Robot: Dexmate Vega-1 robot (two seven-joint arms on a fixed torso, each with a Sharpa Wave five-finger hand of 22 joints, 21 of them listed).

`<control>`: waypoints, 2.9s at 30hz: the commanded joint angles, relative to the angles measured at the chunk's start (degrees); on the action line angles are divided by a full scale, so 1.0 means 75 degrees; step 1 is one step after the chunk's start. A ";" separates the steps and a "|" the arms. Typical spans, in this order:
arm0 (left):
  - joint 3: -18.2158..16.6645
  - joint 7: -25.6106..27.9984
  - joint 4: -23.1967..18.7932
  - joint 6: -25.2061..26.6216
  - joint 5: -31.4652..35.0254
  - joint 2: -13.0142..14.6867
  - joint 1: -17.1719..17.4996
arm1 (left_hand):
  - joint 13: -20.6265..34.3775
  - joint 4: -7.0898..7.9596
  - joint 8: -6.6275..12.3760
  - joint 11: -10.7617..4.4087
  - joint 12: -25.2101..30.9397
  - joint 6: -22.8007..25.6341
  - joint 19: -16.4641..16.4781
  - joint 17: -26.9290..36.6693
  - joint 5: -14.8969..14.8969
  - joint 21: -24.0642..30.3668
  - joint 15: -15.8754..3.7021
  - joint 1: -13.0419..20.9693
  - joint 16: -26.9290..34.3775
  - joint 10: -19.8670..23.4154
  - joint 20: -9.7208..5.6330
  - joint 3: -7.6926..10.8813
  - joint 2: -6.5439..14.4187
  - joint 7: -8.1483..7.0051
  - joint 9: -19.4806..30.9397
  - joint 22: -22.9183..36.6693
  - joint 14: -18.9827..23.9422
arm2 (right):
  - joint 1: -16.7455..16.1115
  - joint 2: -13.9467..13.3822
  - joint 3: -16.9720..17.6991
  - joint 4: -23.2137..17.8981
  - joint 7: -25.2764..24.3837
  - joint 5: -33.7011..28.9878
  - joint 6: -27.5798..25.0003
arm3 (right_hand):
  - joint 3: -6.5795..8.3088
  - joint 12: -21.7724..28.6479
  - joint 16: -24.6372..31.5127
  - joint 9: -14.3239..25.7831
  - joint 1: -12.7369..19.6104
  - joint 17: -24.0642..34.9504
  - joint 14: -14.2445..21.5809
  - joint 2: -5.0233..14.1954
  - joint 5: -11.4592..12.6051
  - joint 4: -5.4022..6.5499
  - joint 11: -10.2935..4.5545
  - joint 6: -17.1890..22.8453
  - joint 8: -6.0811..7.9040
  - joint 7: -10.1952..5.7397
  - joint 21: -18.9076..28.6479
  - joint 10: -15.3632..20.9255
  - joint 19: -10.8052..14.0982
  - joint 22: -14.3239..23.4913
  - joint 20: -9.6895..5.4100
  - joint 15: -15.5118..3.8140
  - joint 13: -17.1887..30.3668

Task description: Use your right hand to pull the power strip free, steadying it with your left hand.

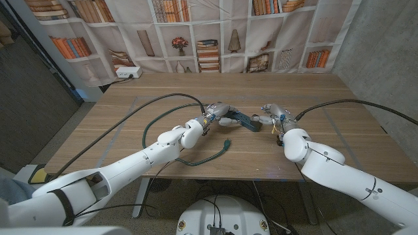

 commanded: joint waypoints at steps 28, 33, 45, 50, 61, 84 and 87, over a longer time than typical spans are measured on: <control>-0.0144 0.0171 0.0485 -0.0517 -0.0394 -0.0068 -0.0099 | 0.0049 0.0005 -0.0017 0.0003 0.0049 0.0102 0.0087 0.0109 -0.0059 0.0126 -0.0298 -0.0024 0.0104 0.0078 -0.0056 0.0017 0.0064 0.0000 0.0029 0.0070 0.0131 | 0.1265 0.0316 -0.1250 0.0518 0.0737 -0.0671 -0.1146 | 0.0211 0.0246 0.0126 0.0086 0.1183 0.0048 0.1630 0.0345 0.0165 -0.0016 -0.0918 0.1452 0.0264 -0.0772 0.0352 0.1468 0.1382 0.0073 -0.1126 -0.1027 0.0036; -0.0142 0.0202 0.0587 -0.0625 -0.0442 -0.0091 -0.0144 | 0.0049 0.0012 -0.0017 0.0013 0.0055 0.0107 0.0093 0.0111 -0.0065 0.0132 -0.0300 -0.0030 0.0104 0.0092 -0.0060 0.0016 0.0075 0.0004 0.0029 0.0072 0.0130 | 0.1339 0.0321 -0.1344 0.0516 0.0749 -0.0722 -0.1194 | 0.0206 0.0296 0.0145 0.0109 0.1305 0.0058 0.2046 0.0374 0.0138 0.0028 -0.1036 0.1723 0.0306 -0.0877 0.0456 0.1841 0.1669 0.0101 -0.1204 -0.1244 0.0043; -0.0123 0.0206 0.0804 -0.0715 -0.0563 -0.0183 -0.0222 | 0.0050 0.0024 -0.0009 0.0000 0.0057 0.0143 0.0122 0.0115 -0.0077 0.0154 -0.0292 -0.0039 0.0116 0.0099 -0.0046 0.0015 0.0098 0.0008 0.0030 0.0074 0.0162 | 0.1407 0.0478 -0.1507 0.0675 0.0489 -0.0983 -0.1216 | 0.0177 0.0497 0.0353 0.0156 0.2339 0.0149 0.4510 0.0876 -0.0188 0.0020 -0.1459 0.3922 0.0778 -0.1461 0.1460 0.4019 0.3091 0.0365 -0.1250 -0.1471 0.0054; -0.0101 0.0139 0.0829 -0.0699 -0.0610 -0.0206 -0.0235 | 0.0051 0.0026 0.0008 0.0006 0.0078 0.0197 0.0204 0.0116 -0.0084 0.0193 -0.0315 -0.0033 0.0137 0.0159 -0.0070 0.0021 0.0118 0.0004 0.0030 0.0075 0.0224 | 0.1258 0.0533 -0.1439 0.0715 0.0202 -0.1144 -0.1089 | -0.0089 0.0510 0.0409 0.0209 0.2660 0.0182 0.5415 0.0978 -0.0277 0.0038 -0.1525 0.4653 0.0952 -0.1525 0.2107 0.4840 0.3539 0.0519 -0.1233 -0.1489 0.0093; -0.0066 -0.0022 0.0746 -0.0572 -0.0713 -0.0235 -0.0167 | 0.0049 0.0030 0.0069 -0.0022 0.0131 0.0411 0.0186 0.0109 -0.0105 0.0202 -0.0360 -0.0019 0.0125 0.0339 -0.0075 0.0032 0.0159 -0.0029 0.0029 0.0073 0.0233 | 0.1189 0.0722 -0.1379 0.0732 0.0047 -0.1355 -0.1350 | -0.0289 0.0550 0.0447 0.0384 0.2729 0.0198 0.5959 0.1114 -0.0291 0.0120 -0.1524 0.4727 0.0985 -0.1471 0.2485 0.5350 0.3596 0.0609 -0.1243 -0.1466 0.0159; 0.0032 -0.0126 0.0545 -0.0254 -0.0661 -0.0256 -0.0058 | 0.0043 0.0032 0.0094 -0.0050 0.0132 0.0615 0.0087 0.0096 -0.0133 0.0180 -0.0396 -0.0003 0.0097 0.0456 -0.0062 0.0044 0.0202 -0.0061 0.0019 0.0064 0.0209 | 0.0420 0.0825 -0.0577 0.0627 -0.0851 -0.1127 -0.0461 | -0.0512 0.0783 0.0419 0.0793 0.2739 0.0205 0.6276 0.1246 -0.0169 0.0188 -0.1541 0.4636 0.1136 -0.1392 0.2785 0.5627 0.3543 0.0610 -0.1246 -0.1459 0.0588; 0.0023 -0.0127 0.0500 -0.0204 -0.0657 -0.0240 -0.0041 | 0.0043 0.0033 0.0083 -0.0056 0.0127 0.0601 0.0082 0.0096 -0.0135 0.0180 -0.0388 -0.0003 0.0095 0.0455 -0.0062 0.0044 0.0205 -0.0062 0.0019 0.0063 0.0209 | 0.0310 0.0854 -0.0460 0.0648 -0.0898 -0.1088 -0.0250 | -0.0571 0.0855 0.0469 0.0874 0.2778 0.0274 0.6355 0.1236 -0.0134 0.0172 -0.1527 0.4637 0.1173 -0.1376 0.2837 0.5641 0.3503 0.0607 -0.1249 -0.1458 0.0736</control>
